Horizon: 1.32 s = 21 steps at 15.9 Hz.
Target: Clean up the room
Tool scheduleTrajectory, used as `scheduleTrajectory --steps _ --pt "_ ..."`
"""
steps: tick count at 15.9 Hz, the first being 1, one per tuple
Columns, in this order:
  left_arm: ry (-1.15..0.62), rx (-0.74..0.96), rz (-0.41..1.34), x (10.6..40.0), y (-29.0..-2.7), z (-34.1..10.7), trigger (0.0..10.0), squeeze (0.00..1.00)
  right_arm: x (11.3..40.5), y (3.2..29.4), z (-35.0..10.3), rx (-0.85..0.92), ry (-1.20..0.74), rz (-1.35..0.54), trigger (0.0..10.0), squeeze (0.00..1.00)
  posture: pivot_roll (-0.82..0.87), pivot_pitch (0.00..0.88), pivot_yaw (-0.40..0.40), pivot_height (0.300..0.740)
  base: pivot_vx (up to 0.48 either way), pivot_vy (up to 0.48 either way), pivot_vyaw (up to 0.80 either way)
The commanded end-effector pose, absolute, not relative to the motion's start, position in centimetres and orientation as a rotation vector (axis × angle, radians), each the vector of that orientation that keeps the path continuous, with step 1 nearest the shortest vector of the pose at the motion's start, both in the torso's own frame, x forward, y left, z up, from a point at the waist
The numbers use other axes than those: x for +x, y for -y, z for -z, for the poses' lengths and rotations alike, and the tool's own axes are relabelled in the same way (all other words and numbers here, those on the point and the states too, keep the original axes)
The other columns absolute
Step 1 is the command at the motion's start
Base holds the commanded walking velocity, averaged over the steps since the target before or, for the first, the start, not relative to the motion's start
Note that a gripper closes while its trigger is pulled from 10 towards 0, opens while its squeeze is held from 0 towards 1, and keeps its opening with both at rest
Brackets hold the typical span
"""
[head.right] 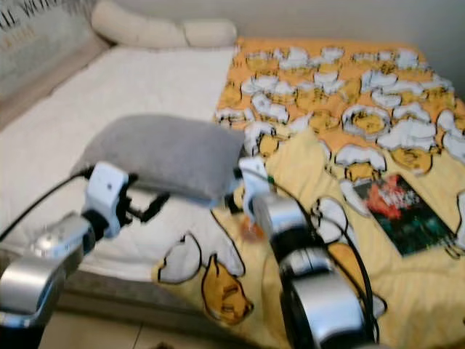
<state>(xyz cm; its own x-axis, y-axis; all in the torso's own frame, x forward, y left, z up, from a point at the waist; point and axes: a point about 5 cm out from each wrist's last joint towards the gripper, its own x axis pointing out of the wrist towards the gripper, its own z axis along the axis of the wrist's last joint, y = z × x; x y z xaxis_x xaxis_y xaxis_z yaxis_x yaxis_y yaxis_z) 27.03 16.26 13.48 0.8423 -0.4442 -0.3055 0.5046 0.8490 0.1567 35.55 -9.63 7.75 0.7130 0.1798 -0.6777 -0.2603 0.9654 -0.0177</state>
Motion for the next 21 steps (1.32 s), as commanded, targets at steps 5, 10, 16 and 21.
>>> scheduleTrajectory --steps 5,10,16,21 --pt "-0.298 0.333 0.741 26.6 -14.8 -13.9 10.0 0.00 35.0 11.1 -5.9 -0.142 -0.838 -0.099 10.0 0.00 0.09 0.000 0.028 0.740 0.000 0.000 0.00" --pt "-0.304 0.394 0.834 25.6 -14.7 -13.9 10.0 0.00 34.8 9.8 -5.4 0.074 -0.818 -0.085 10.0 0.00 0.13 0.068 0.047 0.740 0.000 0.000 0.00" --pt "-0.318 0.420 0.829 25.3 -15.2 -13.8 10.0 0.00 33.8 10.7 -4.1 0.089 -0.908 -0.020 0.0 0.00 0.14 0.052 0.033 0.740 0.000 0.000 0.00" --pt "-0.356 0.438 0.857 24.9 -14.9 -13.2 10.0 0.00 33.1 11.2 -3.2 0.166 -0.954 0.029 0.0 0.00 0.14 0.035 0.038 0.740 0.000 0.000 0.00"
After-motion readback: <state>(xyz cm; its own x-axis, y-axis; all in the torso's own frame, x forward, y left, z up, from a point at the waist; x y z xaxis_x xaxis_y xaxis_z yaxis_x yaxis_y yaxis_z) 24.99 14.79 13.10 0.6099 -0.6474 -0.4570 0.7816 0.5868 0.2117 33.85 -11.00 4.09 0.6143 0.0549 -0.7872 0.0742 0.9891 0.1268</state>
